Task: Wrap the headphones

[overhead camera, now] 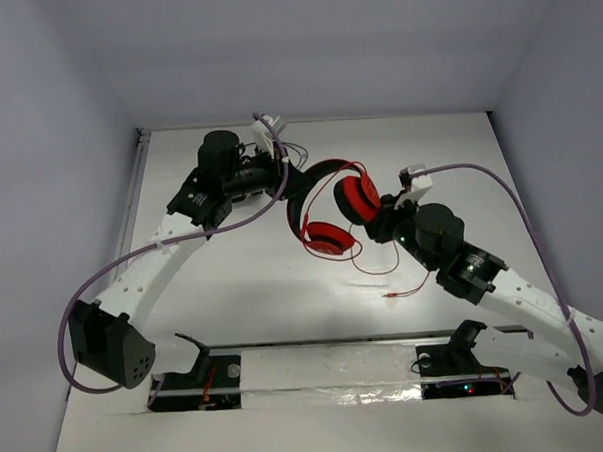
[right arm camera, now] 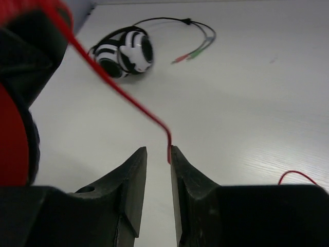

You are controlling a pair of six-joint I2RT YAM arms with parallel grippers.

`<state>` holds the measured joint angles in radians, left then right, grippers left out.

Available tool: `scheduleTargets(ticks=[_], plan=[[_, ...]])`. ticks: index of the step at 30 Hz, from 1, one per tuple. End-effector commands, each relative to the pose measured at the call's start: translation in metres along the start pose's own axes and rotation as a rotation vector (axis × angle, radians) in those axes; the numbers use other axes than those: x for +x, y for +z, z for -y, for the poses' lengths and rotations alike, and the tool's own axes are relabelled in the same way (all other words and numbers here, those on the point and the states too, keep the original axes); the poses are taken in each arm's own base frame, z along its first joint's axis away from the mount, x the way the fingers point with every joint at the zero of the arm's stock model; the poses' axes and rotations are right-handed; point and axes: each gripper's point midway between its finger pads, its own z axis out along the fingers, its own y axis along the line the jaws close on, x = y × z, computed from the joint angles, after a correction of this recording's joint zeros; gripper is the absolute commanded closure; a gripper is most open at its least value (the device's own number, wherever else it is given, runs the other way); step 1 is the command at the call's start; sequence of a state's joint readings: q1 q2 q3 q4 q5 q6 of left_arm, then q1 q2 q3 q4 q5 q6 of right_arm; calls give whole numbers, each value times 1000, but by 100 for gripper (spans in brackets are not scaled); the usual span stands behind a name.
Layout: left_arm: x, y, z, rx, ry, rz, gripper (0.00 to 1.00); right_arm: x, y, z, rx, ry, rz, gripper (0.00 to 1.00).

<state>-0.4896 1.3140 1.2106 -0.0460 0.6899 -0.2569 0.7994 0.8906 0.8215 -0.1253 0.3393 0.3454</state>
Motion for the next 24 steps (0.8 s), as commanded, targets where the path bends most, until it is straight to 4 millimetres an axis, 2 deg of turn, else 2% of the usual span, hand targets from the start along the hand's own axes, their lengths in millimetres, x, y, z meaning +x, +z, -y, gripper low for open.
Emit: scheduleTargets(ticks=[1, 2, 3, 4, 5, 7, 8, 11, 12, 14, 15, 16, 17, 19, 20, 21, 22, 23, 24], plan=[[-56, -20, 23, 8, 40, 138, 100, -29, -4, -41, -240, 109, 158, 70], [-62, -22, 27, 16, 43, 148, 100, -33, -4, -49, -287, 117, 188, 69], [-64, -22, 28, 18, 44, 150, 100, -29, -3, -52, -311, 114, 191, 65], [-65, -23, 27, 1, 35, 147, 100, -16, 1, -51, -321, 104, 178, 59], [-71, -25, 29, -2, 45, 154, 100, -12, 9, -53, -324, 107, 185, 49], [-71, -26, 20, -58, 35, 142, 100, 0, 21, -43, -280, 115, 173, 43], [-79, -29, 22, -69, 47, 152, 100, -1, 24, -43, -274, 124, 189, 41], [-77, -32, 9, -152, 43, 124, 100, 17, 33, -33, -239, 135, 165, 42], [-85, -36, 8, -185, 51, 140, 100, 16, 31, -34, -250, 145, 168, 44], [-85, -39, 1, -232, 47, 131, 100, 21, 26, -34, -266, 151, 156, 48], [-91, -42, 2, -244, 54, 141, 100, 29, 24, -32, -266, 150, 131, 54], [-93, -44, -3, -279, 49, 146, 100, 27, 19, -34, -279, 149, 130, 63], [-95, -45, -5, -293, 51, 147, 100, 30, 16, -35, -289, 144, 115, 79], [-101, -48, -9, -331, 54, 161, 100, 40, 11, -30, -279, 138, 83, 91], [-103, -50, -10, -348, 53, 168, 100, 33, 4, -28, -277, 144, 106, 97], [-106, -51, -11, -358, 57, 174, 100, 38, 2, -25, -266, 146, 90, 99], [-107, -53, -12, -368, 58, 177, 100, 40, 0, -22, -256, 145, 86, 97], [-109, -54, -13, -380, 56, 181, 100, 35, -4, -18, -237, 153, 106, 89], [-114, -56, -10, -381, 61, 193, 100, 37, -4, -14, -218, 162, 104, 60]])
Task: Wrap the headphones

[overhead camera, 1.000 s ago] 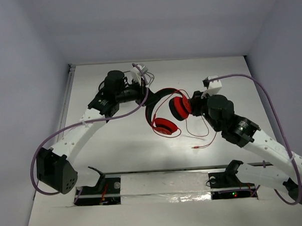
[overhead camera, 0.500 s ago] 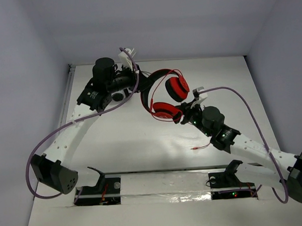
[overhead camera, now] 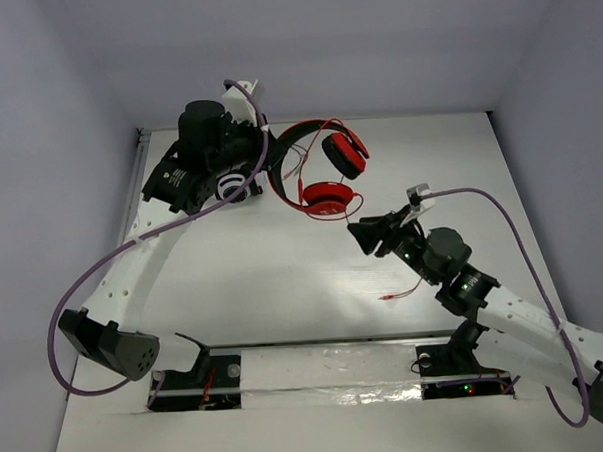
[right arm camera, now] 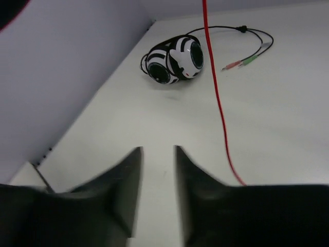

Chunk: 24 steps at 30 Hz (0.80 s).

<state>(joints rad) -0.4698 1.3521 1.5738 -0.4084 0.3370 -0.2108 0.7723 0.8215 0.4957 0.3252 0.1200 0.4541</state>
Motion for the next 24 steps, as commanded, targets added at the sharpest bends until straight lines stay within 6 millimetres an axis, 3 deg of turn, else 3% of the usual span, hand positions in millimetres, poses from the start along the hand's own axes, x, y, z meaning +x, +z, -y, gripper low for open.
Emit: scheduleTargets(ticks=[1, 2, 3, 4, 6, 12, 13, 16, 19, 24], plan=[[-42, -18, 9, -16, 19, 121, 100, -1, -6, 11, 47, 5, 17, 45], [-44, -18, 9, -20, 16, 124, 100, -3, -6, 12, 55, 5, 24, 35], [-49, -20, 10, -19, 16, 135, 100, 8, -1, 17, 78, -3, -16, 25], [-50, -22, 11, -22, 16, 133, 100, 4, 3, 20, 102, -15, -13, 22], [-57, -25, 12, -31, 19, 141, 100, 12, 8, 33, 168, -33, -38, 21], [-49, -30, 1, -97, 15, 100, 100, 10, 21, 34, 179, -90, -67, 19], [-49, -30, -1, -107, 14, 100, 100, 18, 26, 38, 193, -99, -93, 19], [-50, -34, 1, -101, 17, 104, 100, 16, 35, 52, 243, -107, -82, 19], [-59, -41, 5, -102, 23, 125, 100, 24, 43, 58, 243, -118, -125, 21], [-79, -50, 13, -92, 33, 169, 100, 55, 48, 64, 226, -104, -228, 24]])
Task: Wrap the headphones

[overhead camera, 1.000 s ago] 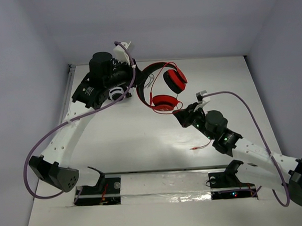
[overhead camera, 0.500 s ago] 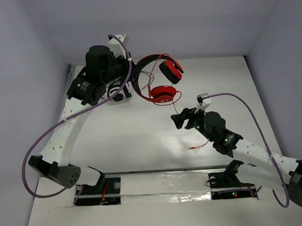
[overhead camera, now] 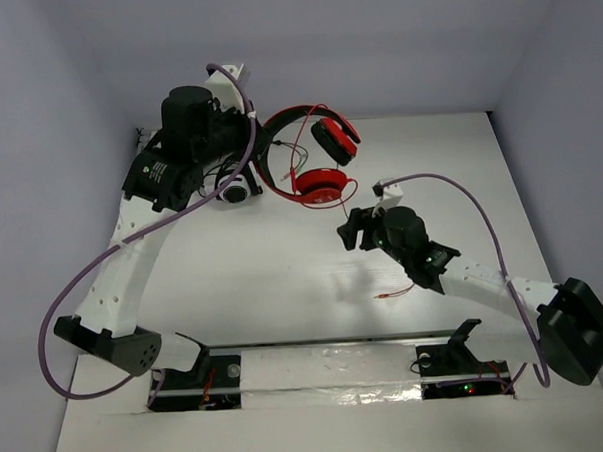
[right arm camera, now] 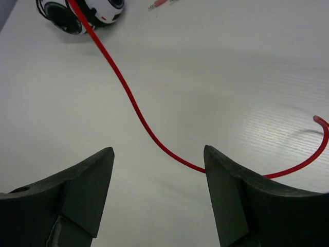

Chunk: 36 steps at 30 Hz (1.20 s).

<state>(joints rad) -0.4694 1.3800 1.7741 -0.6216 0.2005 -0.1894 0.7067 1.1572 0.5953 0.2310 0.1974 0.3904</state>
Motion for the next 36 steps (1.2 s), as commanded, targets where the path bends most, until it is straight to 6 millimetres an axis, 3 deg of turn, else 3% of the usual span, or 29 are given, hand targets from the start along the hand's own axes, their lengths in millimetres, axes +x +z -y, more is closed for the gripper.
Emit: scheduleTargets(ticks=[1, 4, 8, 11, 12, 14, 15, 18, 21, 27, 32, 36], plan=[[-56, -27, 23, 66, 8, 172, 100, -7, 9, -12, -47, -7, -1, 24], [-57, -27, 29, 97, 9, 168, 100, -4, 17, -17, -76, -26, -7, 23], [-54, -25, 19, 45, 10, 152, 100, -2, 22, -25, -113, -37, -32, 29], [-60, -27, 11, -8, 1, 174, 100, 9, 19, -33, -165, -9, -59, 51], [-62, -26, 10, -13, -4, 181, 100, 11, 17, -34, -174, -1, -66, 67], [-67, -21, 10, -12, -18, 205, 100, 17, 10, -42, -232, 17, -89, 78], [-66, -16, 10, -8, -42, 203, 100, 17, 7, -47, -257, 27, -87, 89], [-63, 2, 5, -19, -83, 211, 100, 19, -6, -63, -359, 47, -105, 100], [-54, 23, -1, -28, -109, 195, 100, 18, -16, -66, -387, 51, -107, 100], [-41, 55, -6, -21, -234, 210, 100, 25, -39, -100, -514, 68, -134, 100], [-42, 64, -31, -129, -318, 305, 100, 31, -56, -134, -586, 56, -160, 100], [-27, 73, -49, -213, -371, 330, 100, 27, -70, -151, -621, 71, -147, 100]])
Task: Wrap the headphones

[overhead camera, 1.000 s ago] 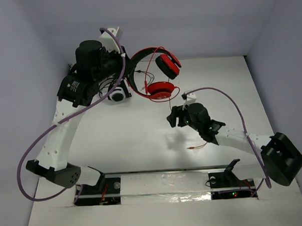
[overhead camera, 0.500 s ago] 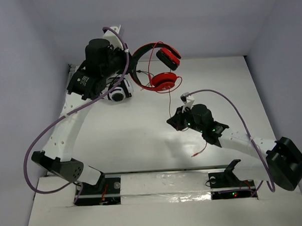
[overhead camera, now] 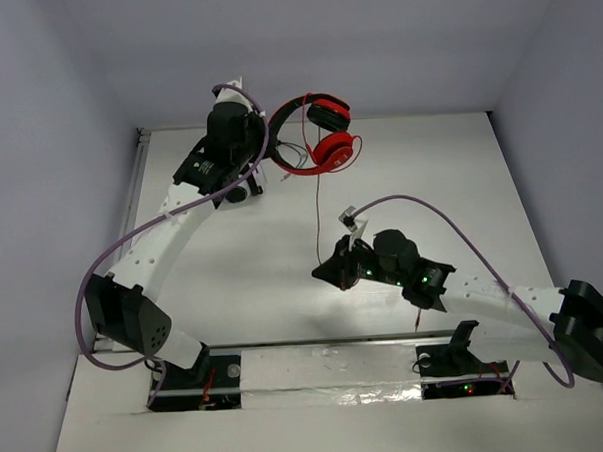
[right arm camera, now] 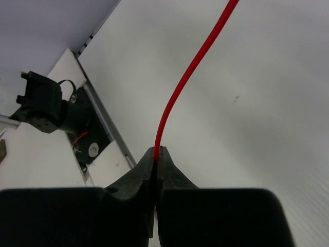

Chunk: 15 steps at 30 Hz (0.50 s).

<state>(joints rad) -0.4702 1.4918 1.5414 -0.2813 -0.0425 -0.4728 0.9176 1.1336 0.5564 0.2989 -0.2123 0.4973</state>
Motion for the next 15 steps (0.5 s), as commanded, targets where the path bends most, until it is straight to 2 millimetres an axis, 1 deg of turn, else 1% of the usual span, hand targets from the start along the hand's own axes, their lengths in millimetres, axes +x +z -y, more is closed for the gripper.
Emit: scheduleTargets(ticks=[1, 2, 3, 4, 5, 6, 7, 8, 9, 10, 11, 12, 15], plan=[[-55, -11, 8, -3, -127, 252, 100, -27, -5, -31, -71, 13, 85, 100], [-52, -8, 4, -19, -133, 255, 100, -27, -6, -33, -81, 17, 88, 100], [-41, -3, -5, -45, -139, 245, 100, -30, -8, -41, -107, 18, 101, 99], [-39, -1, -8, -67, -144, 258, 100, -30, -10, -48, -127, 28, 105, 99], [-36, 0, -13, -85, -146, 263, 100, -30, -11, -50, -140, 35, 107, 99], [-26, 3, -17, -103, -140, 254, 100, -33, -14, -59, -188, 34, 118, 97], [-25, 5, -23, -129, -139, 264, 100, -35, -17, -65, -218, 49, 125, 96], [-20, 6, -21, -129, -134, 257, 100, -35, -19, -70, -247, 57, 133, 96], [-11, 9, -22, -135, -122, 239, 100, -36, -23, -77, -291, 60, 146, 95], [-10, 10, -27, -159, -119, 245, 100, -39, -26, -82, -316, 76, 153, 94], [-2, 10, -20, -153, -101, 232, 100, -40, -28, -87, -338, 82, 157, 92], [0, 11, -23, -163, -97, 231, 100, -44, -32, -94, -377, 80, 170, 87], [19, 10, -22, -183, -63, 207, 100, -52, -44, -114, -472, 83, 183, 85]])
